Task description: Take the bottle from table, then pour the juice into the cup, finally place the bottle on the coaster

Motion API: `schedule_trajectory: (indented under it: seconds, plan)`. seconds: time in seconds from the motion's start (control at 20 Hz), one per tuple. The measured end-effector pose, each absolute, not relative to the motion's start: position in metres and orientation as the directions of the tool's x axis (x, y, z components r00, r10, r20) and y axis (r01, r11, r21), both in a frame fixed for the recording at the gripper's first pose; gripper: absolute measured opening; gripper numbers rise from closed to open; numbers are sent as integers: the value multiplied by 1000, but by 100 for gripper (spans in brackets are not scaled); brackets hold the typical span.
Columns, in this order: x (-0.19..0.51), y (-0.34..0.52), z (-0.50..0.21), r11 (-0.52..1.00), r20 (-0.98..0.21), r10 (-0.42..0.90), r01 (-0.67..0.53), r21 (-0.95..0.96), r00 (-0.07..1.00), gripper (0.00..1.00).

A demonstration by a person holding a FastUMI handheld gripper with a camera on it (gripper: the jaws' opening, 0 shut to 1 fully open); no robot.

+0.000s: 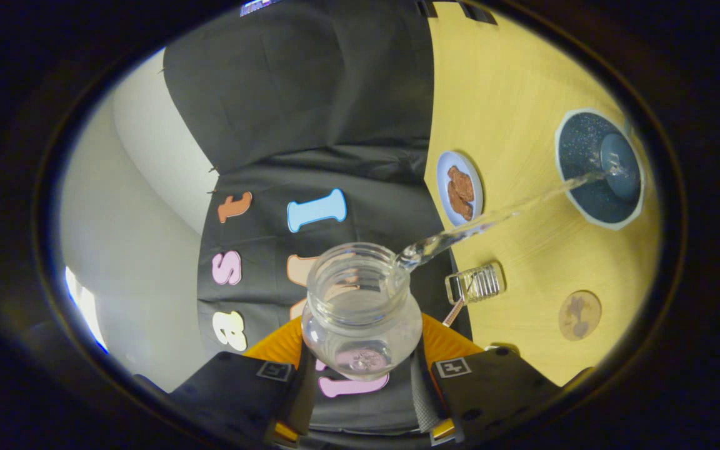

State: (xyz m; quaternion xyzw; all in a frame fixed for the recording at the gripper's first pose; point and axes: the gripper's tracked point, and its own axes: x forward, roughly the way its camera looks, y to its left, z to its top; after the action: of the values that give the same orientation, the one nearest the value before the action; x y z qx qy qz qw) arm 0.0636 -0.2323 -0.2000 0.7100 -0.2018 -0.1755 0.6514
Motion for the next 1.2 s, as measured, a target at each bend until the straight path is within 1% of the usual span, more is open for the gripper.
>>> schedule_trajectory:
  seconds: [1.2]
  plan:
    - [67,-233,-184,-150,44,-547,-149,977,836,68]
